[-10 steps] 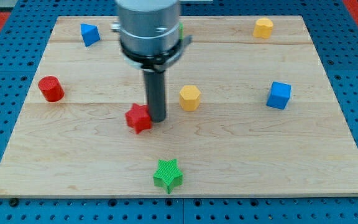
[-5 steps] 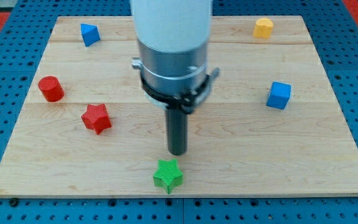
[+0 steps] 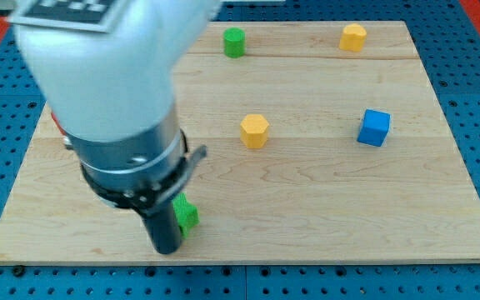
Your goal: Push the green star to the bottom left corner of the board
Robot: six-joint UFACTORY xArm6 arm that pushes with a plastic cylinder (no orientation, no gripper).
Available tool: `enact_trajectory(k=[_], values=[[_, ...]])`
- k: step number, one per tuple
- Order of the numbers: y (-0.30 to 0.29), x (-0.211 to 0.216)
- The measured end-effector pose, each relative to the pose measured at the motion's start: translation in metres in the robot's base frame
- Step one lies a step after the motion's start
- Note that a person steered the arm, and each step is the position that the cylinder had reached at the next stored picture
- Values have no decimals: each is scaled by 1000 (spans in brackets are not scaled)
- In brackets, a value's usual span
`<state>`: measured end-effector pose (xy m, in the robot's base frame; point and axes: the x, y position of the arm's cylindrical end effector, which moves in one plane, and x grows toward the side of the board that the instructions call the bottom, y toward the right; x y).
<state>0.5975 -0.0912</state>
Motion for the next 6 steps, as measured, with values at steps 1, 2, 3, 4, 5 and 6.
enact_trajectory(k=[1, 2, 3, 4, 5, 6], values=[[49, -8], [66, -21], [60, -55], [51, -56], [47, -41], [40, -31]])
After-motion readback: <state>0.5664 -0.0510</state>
